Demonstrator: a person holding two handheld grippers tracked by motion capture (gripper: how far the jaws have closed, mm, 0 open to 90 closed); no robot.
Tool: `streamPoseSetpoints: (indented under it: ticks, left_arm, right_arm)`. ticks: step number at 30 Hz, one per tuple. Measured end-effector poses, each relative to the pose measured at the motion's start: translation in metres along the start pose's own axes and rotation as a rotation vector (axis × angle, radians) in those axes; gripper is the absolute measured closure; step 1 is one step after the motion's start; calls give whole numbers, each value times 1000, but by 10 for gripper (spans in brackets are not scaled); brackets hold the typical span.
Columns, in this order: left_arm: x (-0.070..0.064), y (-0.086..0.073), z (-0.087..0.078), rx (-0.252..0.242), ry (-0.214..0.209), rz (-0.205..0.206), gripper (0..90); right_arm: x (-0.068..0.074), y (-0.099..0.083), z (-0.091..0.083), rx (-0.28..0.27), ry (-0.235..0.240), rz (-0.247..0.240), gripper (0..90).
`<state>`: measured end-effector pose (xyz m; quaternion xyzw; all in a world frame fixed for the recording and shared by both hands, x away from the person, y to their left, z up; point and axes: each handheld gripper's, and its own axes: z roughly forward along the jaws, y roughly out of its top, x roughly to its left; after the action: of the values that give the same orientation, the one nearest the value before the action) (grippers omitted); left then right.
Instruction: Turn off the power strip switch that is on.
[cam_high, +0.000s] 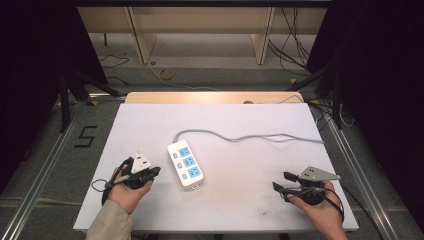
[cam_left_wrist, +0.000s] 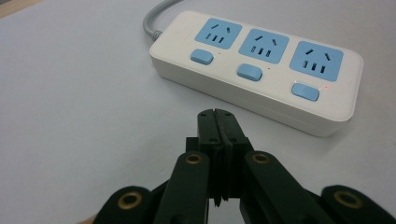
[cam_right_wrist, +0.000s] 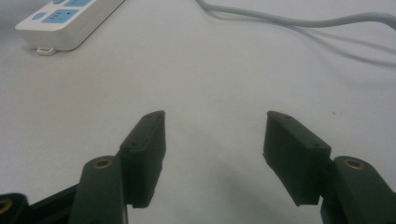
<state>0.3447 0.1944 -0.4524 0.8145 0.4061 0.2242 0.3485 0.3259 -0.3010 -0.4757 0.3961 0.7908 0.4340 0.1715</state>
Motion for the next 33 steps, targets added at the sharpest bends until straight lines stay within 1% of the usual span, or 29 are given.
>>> streamPoseSetpoints:
  ticks: [4, 10, 19, 33]
  left_arm:
    - [-2, 2, 1, 1, -7, 3, 896]
    - [-2, 3, 2, 1, -6, -1, 896]
    - [-2, 4, 3, 8, -7, 9, 897]
    - [-3, 8, 4, 16, -11, 13, 897]
  right_arm:
    - [0, 0, 0, 0, 1, -1, 398]
    - [1, 0, 0, -1, 2, -4, 397]
    - [1, 1, 0, -2, 6, -6, 397]
    - [2, 1, 1, -2, 9, -9, 393]
